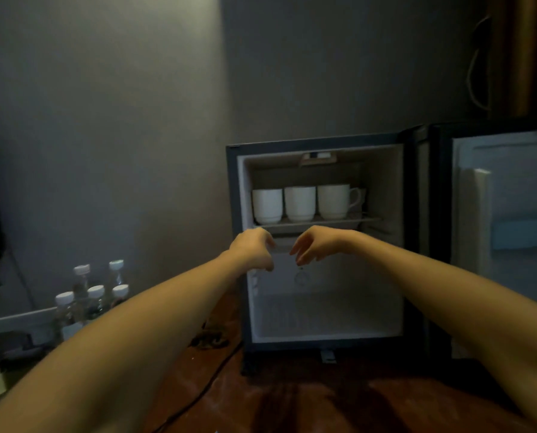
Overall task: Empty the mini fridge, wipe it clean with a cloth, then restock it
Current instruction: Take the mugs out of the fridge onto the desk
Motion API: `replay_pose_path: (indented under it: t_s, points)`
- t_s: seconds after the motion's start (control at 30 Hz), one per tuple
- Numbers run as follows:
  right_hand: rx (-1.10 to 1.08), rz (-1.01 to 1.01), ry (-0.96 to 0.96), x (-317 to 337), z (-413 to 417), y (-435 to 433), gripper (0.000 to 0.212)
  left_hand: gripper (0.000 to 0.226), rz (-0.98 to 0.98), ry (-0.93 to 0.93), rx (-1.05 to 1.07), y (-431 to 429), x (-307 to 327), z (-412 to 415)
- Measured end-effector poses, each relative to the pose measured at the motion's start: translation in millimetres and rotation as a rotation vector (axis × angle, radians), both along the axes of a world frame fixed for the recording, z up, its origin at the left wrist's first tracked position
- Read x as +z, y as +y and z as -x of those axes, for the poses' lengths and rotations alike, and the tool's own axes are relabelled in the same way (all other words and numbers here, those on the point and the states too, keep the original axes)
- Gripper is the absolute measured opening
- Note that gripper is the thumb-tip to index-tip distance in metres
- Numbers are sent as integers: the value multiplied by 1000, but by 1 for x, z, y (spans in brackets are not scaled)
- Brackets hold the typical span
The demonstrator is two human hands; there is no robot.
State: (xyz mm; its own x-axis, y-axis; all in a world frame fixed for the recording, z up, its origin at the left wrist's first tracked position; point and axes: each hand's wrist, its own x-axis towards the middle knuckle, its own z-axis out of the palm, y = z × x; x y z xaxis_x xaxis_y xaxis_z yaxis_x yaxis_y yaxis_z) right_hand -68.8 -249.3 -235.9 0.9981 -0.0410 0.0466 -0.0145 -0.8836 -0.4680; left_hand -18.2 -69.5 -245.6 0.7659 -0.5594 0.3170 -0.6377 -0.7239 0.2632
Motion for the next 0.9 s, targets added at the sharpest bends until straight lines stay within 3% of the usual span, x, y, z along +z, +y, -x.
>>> replay_pose_path:
  t_s: [0.37,0.53,0.63,0.73,0.9]
  points:
    - [-419,-254,-474,16,9,-107,23,74,261,2,-167,-112,13,-2]
    - [-557,-507,-679,20,-27,-139,28,76,360,24,-219,-142,8,-21]
    - [-593,-567,-688,24,-42,-139,31,75,399,66,-249,-153,5,-32]
    - [-641,-483,-623,25,-58,-136,44,58,454,45,-265,-163,-3,-43]
    - [-722,-472,-577,28,-75,-135,43,68,444,-33,-233,-179,-14,-55]
